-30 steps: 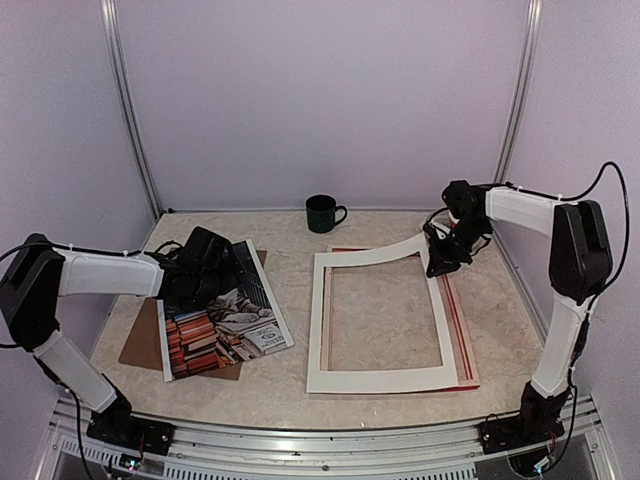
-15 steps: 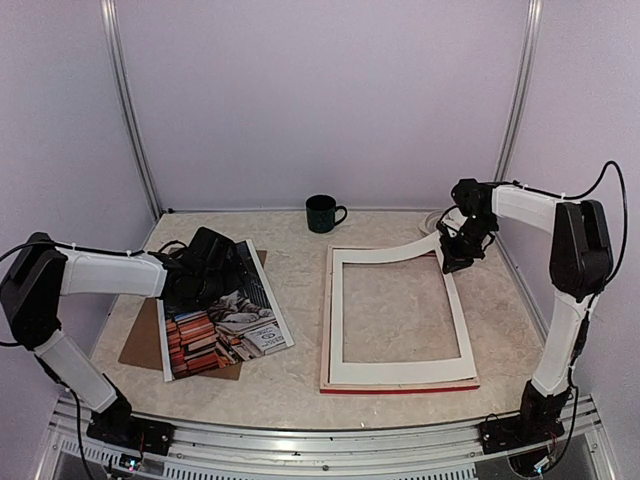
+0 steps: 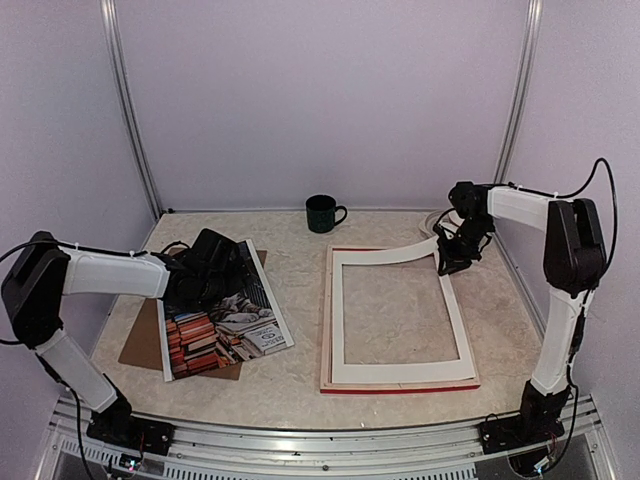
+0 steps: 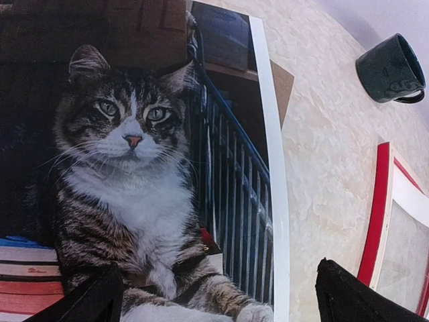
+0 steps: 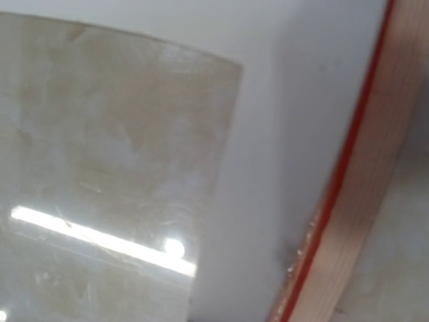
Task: Put the photo into the frame
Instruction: Place the mat board on the glass panel.
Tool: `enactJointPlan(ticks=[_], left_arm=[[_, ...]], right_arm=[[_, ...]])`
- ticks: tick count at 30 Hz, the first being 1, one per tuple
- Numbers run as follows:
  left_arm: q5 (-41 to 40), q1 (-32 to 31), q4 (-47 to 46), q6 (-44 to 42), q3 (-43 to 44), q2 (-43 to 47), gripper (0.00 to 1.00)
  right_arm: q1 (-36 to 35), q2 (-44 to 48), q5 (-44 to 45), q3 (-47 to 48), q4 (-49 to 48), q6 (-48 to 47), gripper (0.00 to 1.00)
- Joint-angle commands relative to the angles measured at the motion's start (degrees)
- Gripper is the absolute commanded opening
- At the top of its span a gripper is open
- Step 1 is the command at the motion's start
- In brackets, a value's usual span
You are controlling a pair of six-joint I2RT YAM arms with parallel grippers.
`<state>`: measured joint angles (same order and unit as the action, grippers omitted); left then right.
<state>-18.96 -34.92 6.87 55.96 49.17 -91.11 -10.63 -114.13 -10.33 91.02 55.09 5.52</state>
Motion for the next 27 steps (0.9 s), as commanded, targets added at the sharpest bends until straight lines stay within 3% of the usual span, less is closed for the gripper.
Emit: enactJointPlan(ticks=[1,5,10,19,27], left_arm=[[-1.2,-0.8,-0.6,0.1,1.5,-1.0,0.99],[-1.4,-1.1,-0.5,0.2,1.8,-1.0,0.99],[-1.7,-1.5,-0.2,0.4,2.3,-1.3,0.99],[-1.8,-2.2,0.0,0.3,3.1,-1.9,0.99],[-1.8,-2.4,0.1,0.3,3.3,-1.8,0.99]], right_arm=[[-0.5,-0.8,-2.1,0.0,-0.3,-0.1,0.16],[-0.5,-0.2,-1.8,-1.2,0.7,1.7,0.16],[-0.4,2.0,0.9,-3.1,0.8,3.6,0.32],[0.0,4.3,2.2,-3.5,1.8,4.1,0.43],[0.1,5.0,8.3,-3.0,3.0,5.4,0.53]])
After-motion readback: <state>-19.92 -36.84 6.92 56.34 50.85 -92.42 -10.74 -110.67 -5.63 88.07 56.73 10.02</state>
